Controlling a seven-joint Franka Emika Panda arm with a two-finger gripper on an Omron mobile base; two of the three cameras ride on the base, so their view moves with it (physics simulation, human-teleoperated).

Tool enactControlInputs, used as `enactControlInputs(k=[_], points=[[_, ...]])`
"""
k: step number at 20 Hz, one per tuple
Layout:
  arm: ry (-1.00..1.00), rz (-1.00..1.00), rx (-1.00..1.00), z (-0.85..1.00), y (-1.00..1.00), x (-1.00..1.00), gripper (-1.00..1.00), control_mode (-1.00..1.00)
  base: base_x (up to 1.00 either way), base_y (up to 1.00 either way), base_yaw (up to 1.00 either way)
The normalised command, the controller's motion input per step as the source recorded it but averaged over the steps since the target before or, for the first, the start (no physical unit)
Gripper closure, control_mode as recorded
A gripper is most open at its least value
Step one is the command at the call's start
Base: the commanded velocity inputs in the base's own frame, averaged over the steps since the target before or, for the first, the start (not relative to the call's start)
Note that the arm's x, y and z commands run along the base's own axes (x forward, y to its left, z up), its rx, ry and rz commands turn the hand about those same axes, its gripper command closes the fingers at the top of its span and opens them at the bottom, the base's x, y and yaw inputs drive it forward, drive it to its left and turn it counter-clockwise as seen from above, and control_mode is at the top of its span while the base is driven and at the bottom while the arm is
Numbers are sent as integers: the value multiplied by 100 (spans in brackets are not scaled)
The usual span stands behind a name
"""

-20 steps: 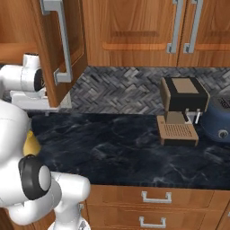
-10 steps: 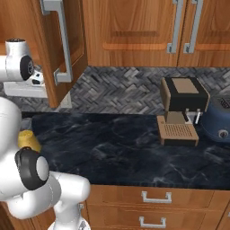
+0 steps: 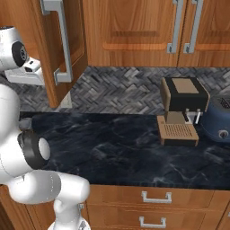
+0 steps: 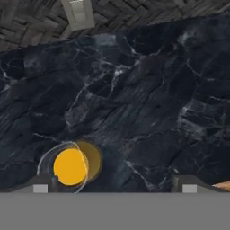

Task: There is a tray on the dining counter. Grab the cup, mug, and pitcher and place them on the tray. The pitcher may be placed next to the tray if it cannot fit the tray.

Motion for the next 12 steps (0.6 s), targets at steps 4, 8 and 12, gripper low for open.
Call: enactControlInputs(k=[4,8,12], points=[[-11,-18,-4,48,5,35,-100,-100,0,0,0],[-9,-13,-2,48,0,23,-100,-100,0,0,0],[-4,-9,-1,35,0,26,-100,-100,0,0,0]])
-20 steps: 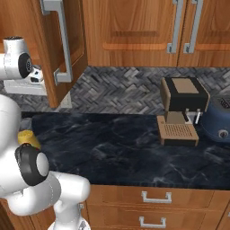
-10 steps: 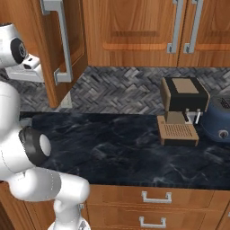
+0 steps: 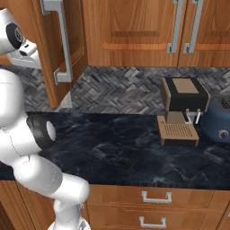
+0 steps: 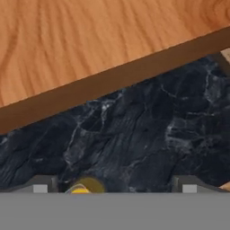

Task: There is a tray on the dining counter. Grab the cup, mug, and pitcher and place them on the tray. The pitcher may be placed next to the tray if it cannot fit the tray.

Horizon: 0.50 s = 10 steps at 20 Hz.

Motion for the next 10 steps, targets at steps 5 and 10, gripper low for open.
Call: enactControlInputs(k=[5,10], points=[[-1,-4,0,9,-10,23,-100,-100,0,0,0],[-16,-2,-1,0,-16,8,-100,-100,0,0,0]])
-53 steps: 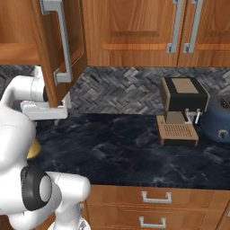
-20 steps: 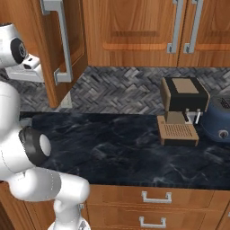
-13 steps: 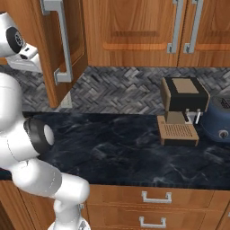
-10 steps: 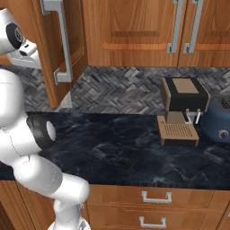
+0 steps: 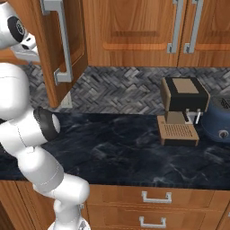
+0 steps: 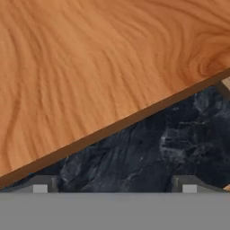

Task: There is a tray on the dining counter. Grab the cup, mug, and pitcher and place them on the tray. The pitcher may be placed next to the tray if it cannot fit the tray.

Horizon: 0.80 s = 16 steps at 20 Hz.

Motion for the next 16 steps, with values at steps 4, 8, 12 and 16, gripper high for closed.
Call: enactControlInputs(k=[4,8,12,16], points=[[-21,-1,-1,0,-10,18,-100,-100,0,0,0],[-19,0,0,4,-5,36,-100,-100,0,0,0],[-15,0,0,15,-5,42,-100,-100,0,0,0],[-10,0,0,39,-14,36,-100,-100,0,0,0]])
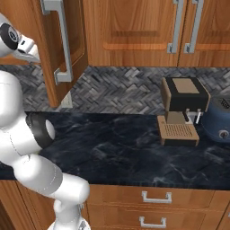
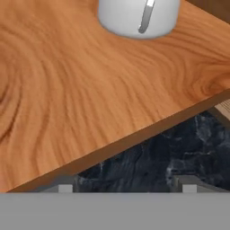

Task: There is a tray on the dining counter. Grab the cup, mug, and pitcher and place them on the tray. The pitcher may be placed next to the tray if it cannot fit the tray.

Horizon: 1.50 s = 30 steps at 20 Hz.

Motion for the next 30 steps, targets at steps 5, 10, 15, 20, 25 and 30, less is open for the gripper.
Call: enactControlInputs(k=[5,10,15,20,25,30], points=[[-12,0,0,52,-27,4,-100,-100,0,0,0],[-10,0,0,40,-22,12,-100,-100,0,0,0],[-2,0,-3,2,-23,47,-100,-100,0,0,0],[0,0,-2,0,-12,58,-100,-100,0,0,0],[0,-1,-3,0,-1,33,-100,-100,0,0,0],[0,-2,-5,0,-3,24,-100,-100,0,0,0]])
